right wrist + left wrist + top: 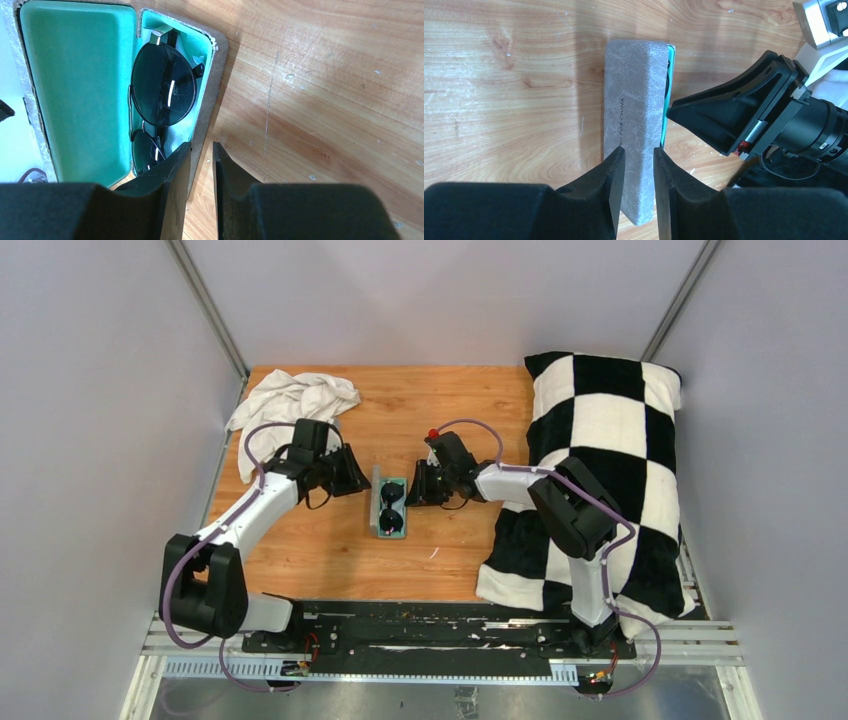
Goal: Organize the sunglasses
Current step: Close the sunglasses case at the center of the board.
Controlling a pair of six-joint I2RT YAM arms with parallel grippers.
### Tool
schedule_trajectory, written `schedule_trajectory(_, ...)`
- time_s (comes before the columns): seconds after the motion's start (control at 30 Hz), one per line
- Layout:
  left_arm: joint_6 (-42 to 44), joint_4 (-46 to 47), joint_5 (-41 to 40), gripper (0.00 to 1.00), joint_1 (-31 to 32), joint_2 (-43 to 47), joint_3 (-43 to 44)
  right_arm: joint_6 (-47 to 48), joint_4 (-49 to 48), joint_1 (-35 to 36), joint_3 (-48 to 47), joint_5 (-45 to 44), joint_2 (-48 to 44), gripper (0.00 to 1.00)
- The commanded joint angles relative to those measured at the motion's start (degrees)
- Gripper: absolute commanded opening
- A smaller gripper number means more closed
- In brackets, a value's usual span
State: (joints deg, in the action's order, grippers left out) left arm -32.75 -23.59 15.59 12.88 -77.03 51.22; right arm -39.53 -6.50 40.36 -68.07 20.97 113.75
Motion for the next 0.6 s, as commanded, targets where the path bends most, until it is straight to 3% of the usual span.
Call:
schedule_trajectory(0.0, 0.76, 1.43, 2.26, 0.32, 0.34, -1.28, -1.18, -0.92, -0.79, -0.81, -0.70, 0.71, 1.90, 0.27)
schedule_trajectory(0.57, -0.52, 5.31, 6.26, 0.18, 1.33, -4.61, -2.75, -1.16, -1.14, -0.84, -1.25, 1.79, 3.46, 0.21)
